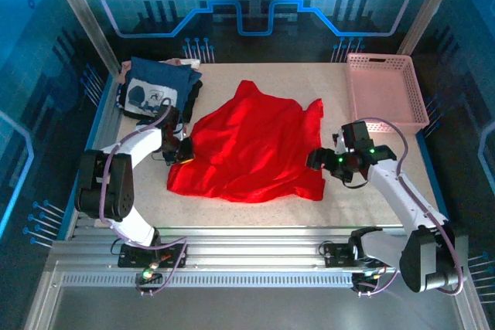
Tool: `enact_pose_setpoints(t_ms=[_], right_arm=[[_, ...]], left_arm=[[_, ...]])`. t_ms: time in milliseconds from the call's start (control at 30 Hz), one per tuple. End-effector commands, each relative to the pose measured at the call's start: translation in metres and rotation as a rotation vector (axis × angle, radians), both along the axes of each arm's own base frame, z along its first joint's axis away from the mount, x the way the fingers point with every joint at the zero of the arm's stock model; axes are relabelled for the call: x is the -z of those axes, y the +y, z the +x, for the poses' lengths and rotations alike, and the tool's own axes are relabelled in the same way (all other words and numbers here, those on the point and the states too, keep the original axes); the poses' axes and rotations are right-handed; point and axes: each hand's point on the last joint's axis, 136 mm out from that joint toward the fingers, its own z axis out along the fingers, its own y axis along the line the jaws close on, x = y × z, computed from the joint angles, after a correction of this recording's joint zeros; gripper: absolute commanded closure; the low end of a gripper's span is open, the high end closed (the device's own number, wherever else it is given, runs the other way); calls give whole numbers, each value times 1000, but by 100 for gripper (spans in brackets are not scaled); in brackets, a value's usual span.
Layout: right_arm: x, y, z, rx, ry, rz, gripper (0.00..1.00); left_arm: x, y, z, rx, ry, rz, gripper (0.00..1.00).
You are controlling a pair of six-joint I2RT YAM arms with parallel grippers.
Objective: Fold and stack the t-shirts
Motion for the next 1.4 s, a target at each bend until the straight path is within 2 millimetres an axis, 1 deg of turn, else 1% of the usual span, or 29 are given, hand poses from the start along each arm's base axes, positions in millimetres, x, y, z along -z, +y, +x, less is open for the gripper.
enact_pose_setpoints(t_ms=[0, 33, 100, 167, 267, 433, 533, 667, 767, 900, 1067, 1167, 1233, 1367], right_arm=[[1, -3, -3, 17, 0, 8, 14], [1, -4, -3, 19, 1, 7, 14], [1, -6, -6, 24, 6, 0, 14], [2, -9, -11, 36, 27, -11, 14], [12, -17, -25, 79, 98, -30, 14], [29, -23, -40, 151, 169, -4, 14], [37, -28, -44, 189, 205, -1, 14], [45, -29, -42, 194, 240, -4, 17], [51, -31, -35, 193, 240, -17, 21], [53, -27, -24, 190, 231, 11, 34], [66, -25, -15, 197, 245, 20, 49], [71, -23, -9, 192, 248, 34, 53], [70, -22, -3, 191, 228, 40, 53], [62, -19, 13, 194, 179, 76, 55]], left_arm=[[-12, -4, -1, 50, -12, -12, 100], [-15, -4, 0, 50, -20, -12, 100], [-29, -3, 4, 42, -57, -12, 100], [-51, -5, 10, 36, -128, -28, 100], [-84, -7, 14, 24, -205, -56, 100], [-132, -16, 13, 9, -339, -138, 100], [-151, -18, 8, 15, -388, -163, 100], [-156, -20, 3, 26, -397, -174, 100], [-156, -19, 1, 24, -402, -175, 100], [-154, -18, 0, 25, -399, -172, 100], [-150, -17, -1, 21, -395, -170, 100], [-148, -15, -2, 20, -396, -166, 100], [-147, -14, -4, 15, -391, -166, 100], [-145, -12, -6, 15, -391, -158, 100]])
